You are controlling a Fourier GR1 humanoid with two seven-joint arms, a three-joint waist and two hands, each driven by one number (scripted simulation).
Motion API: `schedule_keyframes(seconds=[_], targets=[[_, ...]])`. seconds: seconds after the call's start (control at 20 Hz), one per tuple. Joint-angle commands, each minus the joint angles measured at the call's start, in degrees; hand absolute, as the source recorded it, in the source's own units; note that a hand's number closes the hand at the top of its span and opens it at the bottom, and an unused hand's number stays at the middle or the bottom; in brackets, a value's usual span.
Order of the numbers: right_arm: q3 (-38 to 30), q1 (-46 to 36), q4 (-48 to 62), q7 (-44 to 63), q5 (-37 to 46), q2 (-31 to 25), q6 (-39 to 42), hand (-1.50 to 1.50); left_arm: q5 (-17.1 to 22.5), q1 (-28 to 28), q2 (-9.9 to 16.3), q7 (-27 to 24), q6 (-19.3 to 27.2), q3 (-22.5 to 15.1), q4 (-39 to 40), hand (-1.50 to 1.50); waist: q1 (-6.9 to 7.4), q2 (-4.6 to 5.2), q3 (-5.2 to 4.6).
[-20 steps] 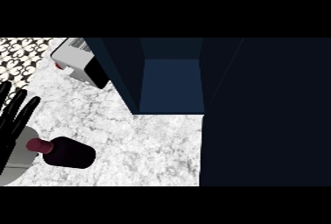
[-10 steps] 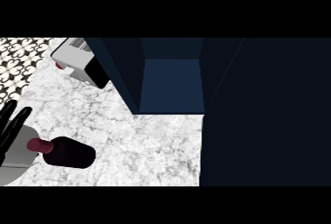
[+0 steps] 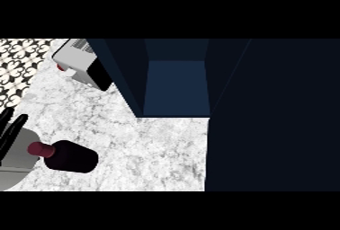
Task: Pick up the wine, place it into the cabinet and close the cabinet
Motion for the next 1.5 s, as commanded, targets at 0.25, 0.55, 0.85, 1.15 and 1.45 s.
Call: schedule_keyframes(seconds=[0.25, 0.55, 0.85, 1.15, 1.45], targets=[[-0.8, -1.8, -5.1, 6.3, -1.2, -0.4, -1.4, -1.50, -2.8, 4.1, -2.0, -3.0, -5.4, 4.1, 4.3, -1.50, -0.01, -0.02, -0.02], [-2.0, 2.6, -3.2, 0.8, -1.0, 0.6, 2.5, -1.50, -5.3, 3.7, -2.0, -5.9, -8.6, 7.0, 7.9, -1.50, -0.07, -0.02, 0.00], [-4.1, -2.3, 1.5, 1.4, -2.7, 0.1, 2.6, -1.50, -6.1, -0.9, 2.7, -7.3, -12.7, 10.9, 18.4, -1.50, -0.04, 0.04, 0.01], [0.1, -2.9, -3.2, 6.2, 0.6, 2.0, -0.5, -1.50, -10.6, -1.3, 1.2, -10.8, -15.9, 10.0, 24.8, -1.50, -0.02, 0.02, -0.01], [-1.7, -4.1, -1.8, 5.4, 0.0, 2.1, -0.1, -1.50, -16.6, 1.7, -1.0, -16.8, -18.8, 10.8, 27.4, -1.50, 0.10, 0.01, 0.00]])
